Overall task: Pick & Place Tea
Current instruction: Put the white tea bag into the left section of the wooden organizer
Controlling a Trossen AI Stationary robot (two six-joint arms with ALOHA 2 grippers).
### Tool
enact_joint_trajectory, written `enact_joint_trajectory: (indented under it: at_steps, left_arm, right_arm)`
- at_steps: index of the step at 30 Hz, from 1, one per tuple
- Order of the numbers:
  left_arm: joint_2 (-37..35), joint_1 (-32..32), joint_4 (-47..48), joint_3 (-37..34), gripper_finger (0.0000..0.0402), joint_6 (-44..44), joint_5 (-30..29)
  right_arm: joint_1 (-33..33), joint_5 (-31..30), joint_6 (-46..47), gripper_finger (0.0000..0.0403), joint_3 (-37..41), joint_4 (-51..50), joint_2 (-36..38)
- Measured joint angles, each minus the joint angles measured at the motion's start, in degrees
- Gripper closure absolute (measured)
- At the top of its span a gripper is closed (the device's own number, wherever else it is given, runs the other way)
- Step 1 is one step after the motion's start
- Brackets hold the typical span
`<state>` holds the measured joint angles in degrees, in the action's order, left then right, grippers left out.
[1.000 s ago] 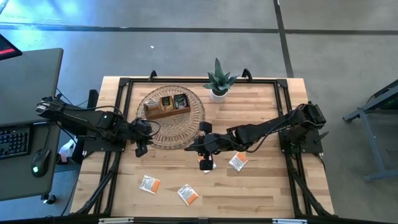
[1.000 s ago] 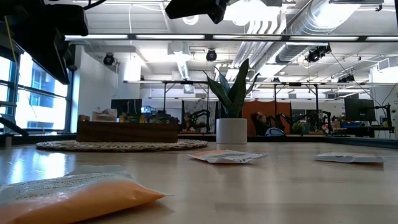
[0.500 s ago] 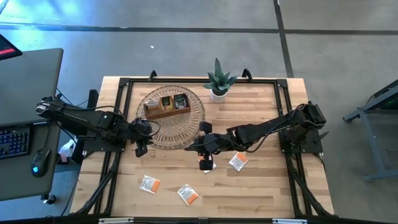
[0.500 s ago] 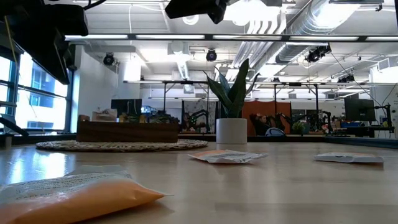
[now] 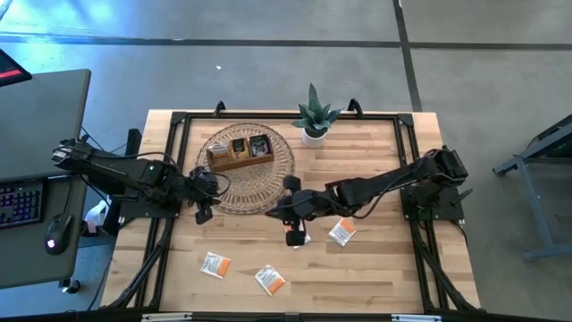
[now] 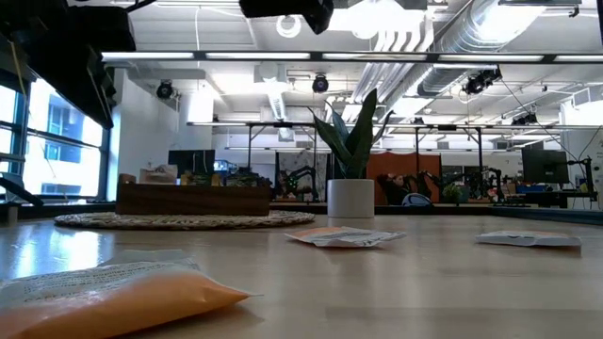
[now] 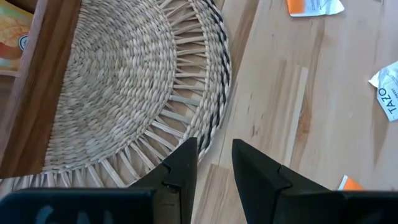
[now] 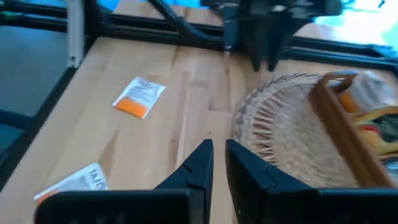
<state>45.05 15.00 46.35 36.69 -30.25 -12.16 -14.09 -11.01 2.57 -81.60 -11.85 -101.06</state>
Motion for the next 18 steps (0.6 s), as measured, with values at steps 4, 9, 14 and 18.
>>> enact_joint_trajectory:
  at_steps: [4, 9, 14, 18]
  left_arm:
    - [0.01, 0.00, -0.06, 0.00, 0.0302, -0.01, -0.40]
    - [-0.01, 0.00, -0.02, -0.02, 0.0302, -0.01, -0.42]
    - [-0.01, 0.00, -0.05, -0.02, 0.0302, -0.03, -0.44]
    - [0.05, 0.00, -0.04, -0.02, 0.0302, -0.04, -0.51]
  right_arm:
    - [-0.07, 4.12, -0.09, 0.0339, 0.00, 1.55, -1.03]
    - [-1.78, 4.27, 1.22, 0.0292, -0.07, 2.79, -3.81]
    - [-4.17, -0.23, 9.66, 0.0259, -0.07, -5.19, -4.74]
    - [-6.72, -2.14, 19.23, 0.0246, -0.07, -17.28, -4.50]
